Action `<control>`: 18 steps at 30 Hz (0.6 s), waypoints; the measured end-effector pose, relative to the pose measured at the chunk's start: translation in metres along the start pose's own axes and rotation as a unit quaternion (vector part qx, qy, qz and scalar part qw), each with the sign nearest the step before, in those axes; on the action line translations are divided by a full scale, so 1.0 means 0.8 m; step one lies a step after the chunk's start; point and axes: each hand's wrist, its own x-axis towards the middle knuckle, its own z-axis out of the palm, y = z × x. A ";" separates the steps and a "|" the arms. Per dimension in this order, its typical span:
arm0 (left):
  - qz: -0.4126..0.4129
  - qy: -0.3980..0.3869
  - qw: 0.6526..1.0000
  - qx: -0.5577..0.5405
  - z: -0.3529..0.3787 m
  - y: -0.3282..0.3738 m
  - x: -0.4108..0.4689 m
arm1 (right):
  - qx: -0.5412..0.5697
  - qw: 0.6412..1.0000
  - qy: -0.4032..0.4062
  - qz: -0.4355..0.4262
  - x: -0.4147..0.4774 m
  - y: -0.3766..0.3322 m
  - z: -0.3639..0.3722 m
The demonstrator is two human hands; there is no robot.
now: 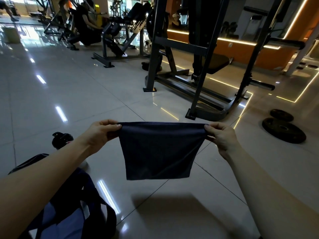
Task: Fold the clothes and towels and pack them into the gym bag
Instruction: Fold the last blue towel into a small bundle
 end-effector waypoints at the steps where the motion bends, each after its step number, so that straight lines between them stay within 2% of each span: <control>1: 0.000 0.000 1.000 0.001 0.000 0.000 -0.001 | -0.001 1.000 -0.006 0.002 0.000 0.000 -0.002; 5: 0.005 0.010 0.999 0.038 -0.003 -0.001 0.002 | 0.002 0.999 -0.031 0.016 -0.007 0.001 -0.006; 12: 0.040 0.091 0.993 0.067 0.006 -0.006 0.010 | 0.007 0.998 -0.042 0.040 -0.012 0.000 -0.006; 18: 0.044 0.090 0.991 0.087 0.007 -0.002 0.011 | 0.021 0.996 -0.075 0.050 -0.009 -0.005 -0.014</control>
